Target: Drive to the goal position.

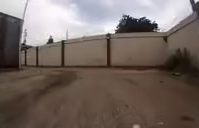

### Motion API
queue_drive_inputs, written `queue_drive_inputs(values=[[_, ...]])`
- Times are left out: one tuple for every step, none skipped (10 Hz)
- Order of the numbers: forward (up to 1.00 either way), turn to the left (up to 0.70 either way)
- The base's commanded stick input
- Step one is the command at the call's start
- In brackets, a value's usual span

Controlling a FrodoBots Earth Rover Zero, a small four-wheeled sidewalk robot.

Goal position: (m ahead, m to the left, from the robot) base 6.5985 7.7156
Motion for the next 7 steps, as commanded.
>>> queue_drive_inputs(values=[[0.70, 0.00], [0.70, 0.00], [0.70, 0.00], [0.70, 0.00], [0.70, 0.00], [0.70, 0.00], [0.70, 0.00]])
